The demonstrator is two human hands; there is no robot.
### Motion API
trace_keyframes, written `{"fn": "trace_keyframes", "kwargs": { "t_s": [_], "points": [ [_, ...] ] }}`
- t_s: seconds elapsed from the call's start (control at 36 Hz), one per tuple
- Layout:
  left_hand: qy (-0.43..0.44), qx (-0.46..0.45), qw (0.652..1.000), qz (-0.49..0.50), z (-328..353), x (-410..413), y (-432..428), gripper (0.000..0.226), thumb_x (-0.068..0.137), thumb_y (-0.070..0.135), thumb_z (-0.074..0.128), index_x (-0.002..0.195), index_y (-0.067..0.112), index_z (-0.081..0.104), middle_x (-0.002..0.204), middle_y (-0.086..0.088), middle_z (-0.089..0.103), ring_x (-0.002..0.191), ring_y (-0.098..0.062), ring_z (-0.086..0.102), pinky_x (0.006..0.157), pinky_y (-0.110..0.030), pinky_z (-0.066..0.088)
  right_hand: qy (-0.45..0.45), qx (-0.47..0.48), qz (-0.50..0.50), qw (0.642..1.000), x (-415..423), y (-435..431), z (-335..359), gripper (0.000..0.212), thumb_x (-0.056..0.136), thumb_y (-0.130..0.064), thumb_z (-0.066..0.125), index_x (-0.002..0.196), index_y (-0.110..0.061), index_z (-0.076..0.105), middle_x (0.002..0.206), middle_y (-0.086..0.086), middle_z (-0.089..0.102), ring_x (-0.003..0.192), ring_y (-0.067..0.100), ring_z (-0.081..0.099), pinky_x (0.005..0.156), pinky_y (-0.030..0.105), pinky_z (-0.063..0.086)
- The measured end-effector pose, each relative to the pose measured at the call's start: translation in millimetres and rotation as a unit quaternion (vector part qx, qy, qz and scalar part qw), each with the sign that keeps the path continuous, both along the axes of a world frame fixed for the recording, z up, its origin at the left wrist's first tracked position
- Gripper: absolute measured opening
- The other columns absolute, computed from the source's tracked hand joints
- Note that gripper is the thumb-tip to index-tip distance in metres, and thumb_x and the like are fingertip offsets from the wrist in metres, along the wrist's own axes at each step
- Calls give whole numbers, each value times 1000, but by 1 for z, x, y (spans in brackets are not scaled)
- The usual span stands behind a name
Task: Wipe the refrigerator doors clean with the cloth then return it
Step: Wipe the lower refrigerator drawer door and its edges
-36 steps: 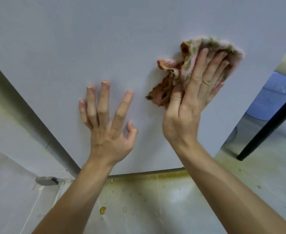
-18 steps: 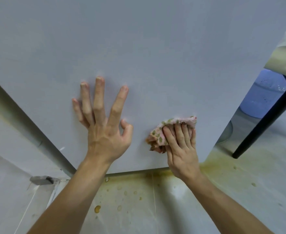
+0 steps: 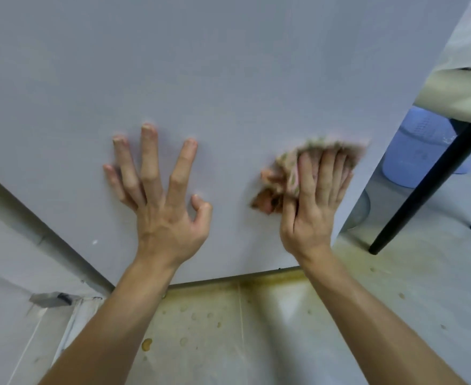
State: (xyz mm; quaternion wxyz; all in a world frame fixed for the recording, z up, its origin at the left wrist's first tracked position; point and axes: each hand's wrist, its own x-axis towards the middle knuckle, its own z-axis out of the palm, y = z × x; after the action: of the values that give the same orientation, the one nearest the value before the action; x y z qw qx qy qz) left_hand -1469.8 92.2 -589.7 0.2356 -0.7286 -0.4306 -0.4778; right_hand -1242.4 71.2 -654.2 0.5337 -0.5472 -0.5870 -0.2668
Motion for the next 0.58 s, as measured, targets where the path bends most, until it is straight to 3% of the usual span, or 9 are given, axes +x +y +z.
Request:
{"fn": "trace_keyframes", "kwargs": {
  "t_s": [0.06,0.17,0.31,0.39,0.42,0.47,0.53,0.58],
  "points": [
    [-1,1,1000,1,-2,0,1,89,74,10,70,158,18,41,165,-27,19,149,-60,10,125,-61,-6,-43,-54,-4,998,0,-13,-49,85,95,-16,49,167,-32,7,176,-5,-9,162,21,-6,131,49,-5],
    [5,0,1000,1,-2,-1,2,89,75,12,68,159,19,38,164,-28,19,148,-62,11,124,-63,-5,-117,-105,-2,988,18,-26,-95,80,101,-20,49,168,-29,7,176,-2,-5,163,22,-3,131,51,-3],
    [1,1,1000,1,-4,4,3,91,73,10,68,158,18,37,165,-29,17,149,-63,10,123,-68,-3,-114,-127,7,985,21,-27,-72,80,101,-24,46,167,-33,2,175,-7,-12,162,17,-8,131,48,-7],
    [-2,-1,1000,-6,-4,2,2,91,73,11,69,158,18,38,164,-29,17,148,-62,9,123,-67,-3,-31,-92,16,995,12,-22,-20,81,96,-20,45,167,-30,6,174,2,-11,160,11,-16,129,45,-12],
    [-1,-2,1000,-11,-4,1,2,90,73,11,69,157,18,39,163,-30,19,147,-62,9,123,-66,-3,10,-66,18,998,11,-17,5,77,95,-17,45,166,-22,14,173,15,-1,160,14,-15,128,47,-12],
    [-1,0,1000,-18,-3,-1,3,89,73,12,71,156,18,40,162,-30,19,146,-62,9,122,-66,-3,73,0,14,997,12,-4,57,67,96,-13,45,160,-3,29,165,36,16,161,36,0,127,58,-7],
    [-5,2,1000,-19,-3,0,4,89,73,12,72,156,18,40,162,-29,18,146,-61,9,121,-67,-2,97,46,-6,994,16,8,93,60,99,-14,42,155,7,37,161,41,25,154,55,16,125,70,2],
    [-11,2,1000,-15,-3,3,4,90,72,12,71,156,18,39,162,-29,17,146,-62,9,120,-71,1,102,69,-37,992,19,14,104,57,101,-16,40,152,10,41,158,41,31,150,59,25,122,74,9]
  ]
}}
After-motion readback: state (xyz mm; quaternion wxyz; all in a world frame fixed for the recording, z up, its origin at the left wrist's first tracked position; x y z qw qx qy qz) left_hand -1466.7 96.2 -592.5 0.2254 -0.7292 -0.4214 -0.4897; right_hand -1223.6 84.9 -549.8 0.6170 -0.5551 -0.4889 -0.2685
